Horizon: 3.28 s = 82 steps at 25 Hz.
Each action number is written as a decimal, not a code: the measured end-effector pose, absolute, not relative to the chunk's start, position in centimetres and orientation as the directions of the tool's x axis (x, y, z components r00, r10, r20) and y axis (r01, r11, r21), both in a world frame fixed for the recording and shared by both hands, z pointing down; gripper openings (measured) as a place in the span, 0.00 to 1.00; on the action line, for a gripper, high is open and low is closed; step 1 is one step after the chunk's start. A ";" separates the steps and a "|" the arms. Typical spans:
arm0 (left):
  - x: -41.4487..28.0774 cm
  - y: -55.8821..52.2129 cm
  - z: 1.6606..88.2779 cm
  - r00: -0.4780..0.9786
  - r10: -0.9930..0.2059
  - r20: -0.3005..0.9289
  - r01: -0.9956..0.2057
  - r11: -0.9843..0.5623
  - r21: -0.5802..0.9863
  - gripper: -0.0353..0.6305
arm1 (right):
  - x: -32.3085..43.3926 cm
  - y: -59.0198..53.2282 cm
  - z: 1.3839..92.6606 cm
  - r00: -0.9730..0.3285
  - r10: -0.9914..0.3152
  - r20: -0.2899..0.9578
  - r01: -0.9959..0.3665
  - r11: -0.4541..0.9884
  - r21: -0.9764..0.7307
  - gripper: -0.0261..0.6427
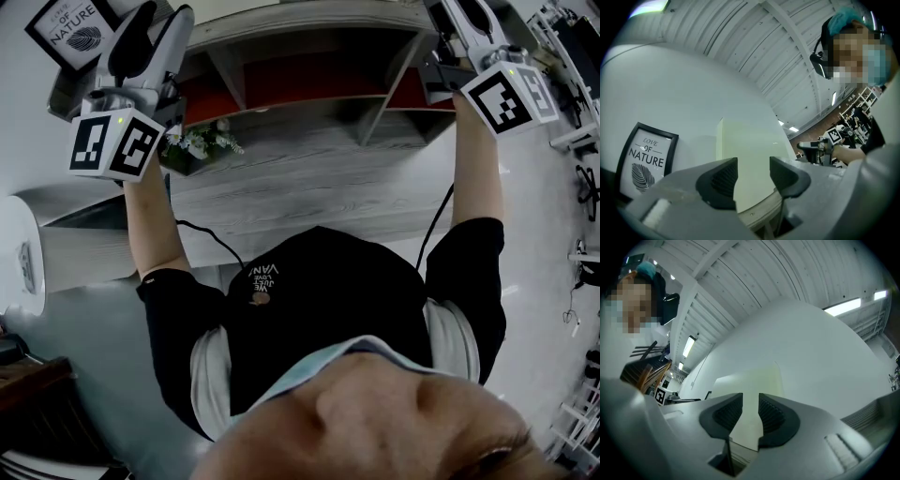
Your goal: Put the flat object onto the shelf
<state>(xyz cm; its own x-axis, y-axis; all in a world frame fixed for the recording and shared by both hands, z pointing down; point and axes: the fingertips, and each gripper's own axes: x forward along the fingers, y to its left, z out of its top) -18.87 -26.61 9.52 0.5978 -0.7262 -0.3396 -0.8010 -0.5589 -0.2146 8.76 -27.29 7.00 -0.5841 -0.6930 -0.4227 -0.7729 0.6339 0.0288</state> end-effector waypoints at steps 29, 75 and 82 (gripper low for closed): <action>-16.1 -18.7 14.5 0.531 -0.766 -0.361 -0.843 -0.521 -0.136 0.06 | 9.7 -19.3 11.8 -0.634 -0.646 -0.426 -0.718 0.696 0.014 0.04; -13.3 -14.0 28.9 0.428 -0.881 -0.200 -0.894 -0.445 0.047 0.05 | 5.9 -16.9 27.4 -0.743 -0.624 -0.242 -0.600 0.781 -0.173 0.04; -13.2 -14.0 31.6 0.419 -0.896 -0.149 -0.897 -0.434 0.086 0.05 | 6.3 -17.2 30.1 -0.734 -0.649 -0.200 -0.609 0.759 -0.229 0.04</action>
